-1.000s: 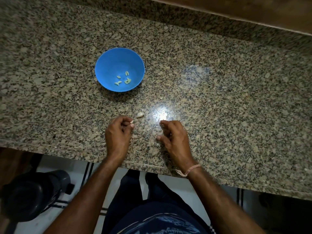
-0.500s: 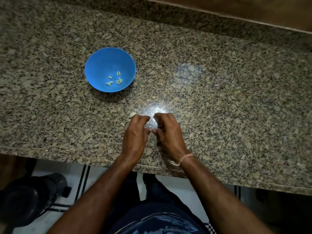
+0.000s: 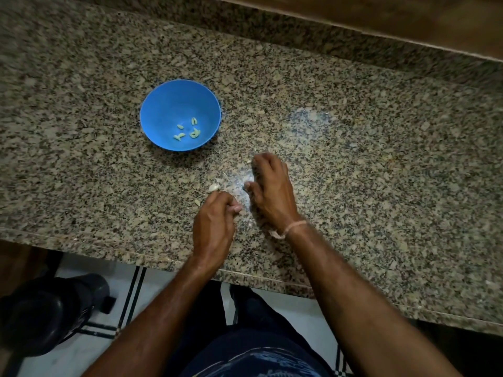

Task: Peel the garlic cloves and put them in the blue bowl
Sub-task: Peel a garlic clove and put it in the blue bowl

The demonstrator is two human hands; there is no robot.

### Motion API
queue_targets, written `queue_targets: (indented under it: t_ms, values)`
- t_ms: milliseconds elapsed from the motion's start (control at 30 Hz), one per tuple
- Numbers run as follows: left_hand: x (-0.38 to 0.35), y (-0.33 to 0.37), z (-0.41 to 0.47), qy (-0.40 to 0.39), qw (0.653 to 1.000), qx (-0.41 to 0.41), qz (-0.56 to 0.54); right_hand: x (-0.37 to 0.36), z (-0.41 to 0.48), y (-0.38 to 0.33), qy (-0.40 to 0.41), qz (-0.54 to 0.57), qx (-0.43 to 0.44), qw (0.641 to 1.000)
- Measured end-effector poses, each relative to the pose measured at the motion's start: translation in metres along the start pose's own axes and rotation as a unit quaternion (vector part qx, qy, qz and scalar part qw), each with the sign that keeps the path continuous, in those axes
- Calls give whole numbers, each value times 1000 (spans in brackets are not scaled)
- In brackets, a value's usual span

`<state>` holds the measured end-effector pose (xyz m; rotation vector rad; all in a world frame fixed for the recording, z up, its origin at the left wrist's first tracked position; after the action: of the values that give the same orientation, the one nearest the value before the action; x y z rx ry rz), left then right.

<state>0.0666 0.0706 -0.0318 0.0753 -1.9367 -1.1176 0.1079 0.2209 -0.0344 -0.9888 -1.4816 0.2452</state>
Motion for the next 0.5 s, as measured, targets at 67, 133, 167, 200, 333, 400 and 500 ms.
queue_targets:
  t_ms: [67, 133, 167, 200, 333, 400, 500]
  values:
    - [3, -1, -4, 11, 999, 22, -23, 2, 21, -4, -24, -62, 27, 997]
    - [5, -2, -6, 15, 998, 49, -33, -3, 24, -4, -44, -119, 63, 990]
    - [6, -4, -7, 17, 997, 60, -38, -7, 16, -3, -53, -139, 76, 986]
    - [7, -5, -9, 19, 996, 68, -45, -13, 3, -2, -62, -150, 84, 983]
    - [7, -13, -14, 16, 994, 90, -58, -38, -60, 7, -75, -177, 95, 977]
    - [7, -16, -17, 12, 994, 100, -52, -45, -80, 13, -86, -183, 88, 975]
    - [8, -15, -21, 3, 993, 108, -55, -39, -97, 16, -74, -102, 46, 991]
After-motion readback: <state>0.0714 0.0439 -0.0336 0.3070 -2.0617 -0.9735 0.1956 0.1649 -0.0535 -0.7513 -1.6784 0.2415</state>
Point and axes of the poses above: each hand's wrist, its own z-axis towards the middle knuckle, its own x-axis out of the back of the hand, y = z × x, the point moved 1 cm from there along z, towards the middle knuckle, and after that the axes turned 13 degrees about -y, right-handed, at the moved point
